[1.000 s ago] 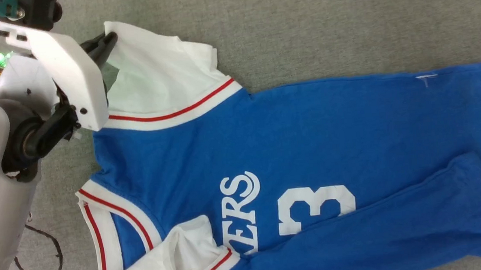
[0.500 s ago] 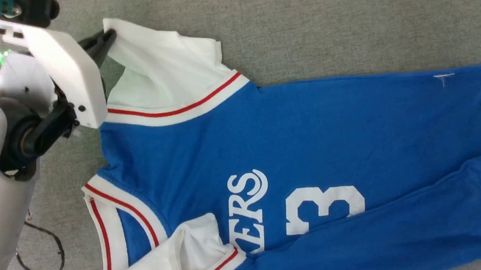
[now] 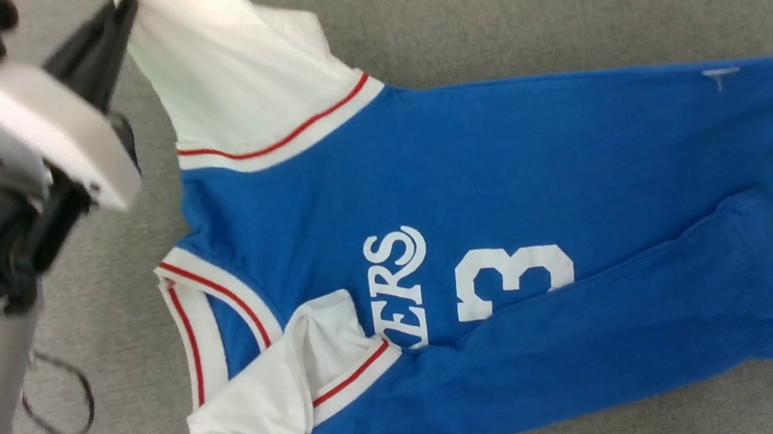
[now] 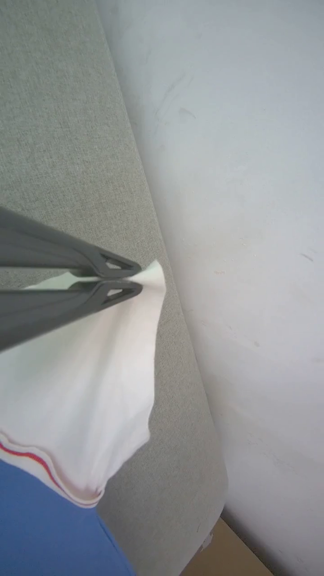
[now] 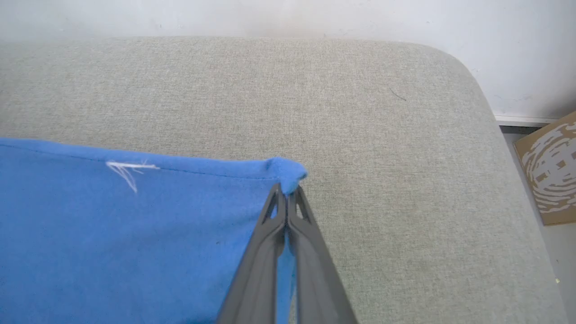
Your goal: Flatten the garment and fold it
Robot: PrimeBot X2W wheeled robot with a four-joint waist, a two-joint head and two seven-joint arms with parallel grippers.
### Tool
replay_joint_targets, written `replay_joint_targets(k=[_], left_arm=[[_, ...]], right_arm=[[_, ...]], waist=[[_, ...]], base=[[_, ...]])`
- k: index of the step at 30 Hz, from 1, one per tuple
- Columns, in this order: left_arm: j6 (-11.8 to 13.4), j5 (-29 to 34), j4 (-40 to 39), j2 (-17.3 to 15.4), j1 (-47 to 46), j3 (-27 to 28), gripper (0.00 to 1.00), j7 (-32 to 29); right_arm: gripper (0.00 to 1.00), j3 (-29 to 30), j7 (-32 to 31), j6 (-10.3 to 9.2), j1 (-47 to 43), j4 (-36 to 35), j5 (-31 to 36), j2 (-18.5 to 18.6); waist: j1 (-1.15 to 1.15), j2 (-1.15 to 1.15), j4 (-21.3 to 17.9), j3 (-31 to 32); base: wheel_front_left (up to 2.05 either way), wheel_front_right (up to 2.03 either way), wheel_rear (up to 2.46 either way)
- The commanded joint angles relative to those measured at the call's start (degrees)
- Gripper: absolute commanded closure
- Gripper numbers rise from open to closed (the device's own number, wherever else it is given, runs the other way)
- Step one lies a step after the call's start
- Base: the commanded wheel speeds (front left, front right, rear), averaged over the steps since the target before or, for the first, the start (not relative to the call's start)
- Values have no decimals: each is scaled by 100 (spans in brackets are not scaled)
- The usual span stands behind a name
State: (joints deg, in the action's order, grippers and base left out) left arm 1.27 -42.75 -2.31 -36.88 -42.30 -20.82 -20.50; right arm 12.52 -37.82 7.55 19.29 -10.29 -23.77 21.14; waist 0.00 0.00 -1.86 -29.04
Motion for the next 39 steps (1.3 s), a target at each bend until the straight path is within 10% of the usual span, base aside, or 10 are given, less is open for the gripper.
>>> replay_joint_targets(k=[1, 18, 31, 32, 33, 34, 37, 39], left_arm=[[-1, 10, -88, -48, 185, 38, 100, 70], [839, -651, -2157, -639, 4014, 411, 100, 407], [897, -951, -1531, -377, 4680, 148, 100, 391], [902, -927, -1474, -336, 4640, 106, 100, 389], [916, -914, -1437, -270, 4594, 83, 100, 419], [941, -907, -1411, -199, 4555, 77, 92, 460], [1026, -907, -1480, -8, 4491, 48, 0, 550], [1125, -948, -1603, 130, 4482, 103, 0, 649]], right_arm=[[100, 5, 51, -6, -127, 1, -13, 28], [100, 343, 478, -6, -2087, -407, -513, -344], [100, -297, 731, -6, -2367, 36, -310, -469], [76, -353, 755, -6, -2347, 88, -293, -476], [9, -386, 800, -6, -2327, 128, -281, -485], [0, -384, 833, -6, -2315, 177, -266, -509], [0, -359, 861, -6, -2318, 190, -287, -548], [0, -287, 862, -6, -2358, 100, -349, -564]], waist=[[0, 0, 101, 224], [0, 0, 286, 905], [0, 0, 131, 1081], [0, 0, 115, 1116], [0, 0, 100, 1154], [0, 0, 85, 1197], [0, 0, 53, 1324], [0, 0, 40, 1403]], base=[[0, 0, 0], [0, 0, 0], [0, 0, 0], [0, 0, 0], [0, 0, 0], [0, 0, 0], [0, 0, 0], [0, 0, 0]])
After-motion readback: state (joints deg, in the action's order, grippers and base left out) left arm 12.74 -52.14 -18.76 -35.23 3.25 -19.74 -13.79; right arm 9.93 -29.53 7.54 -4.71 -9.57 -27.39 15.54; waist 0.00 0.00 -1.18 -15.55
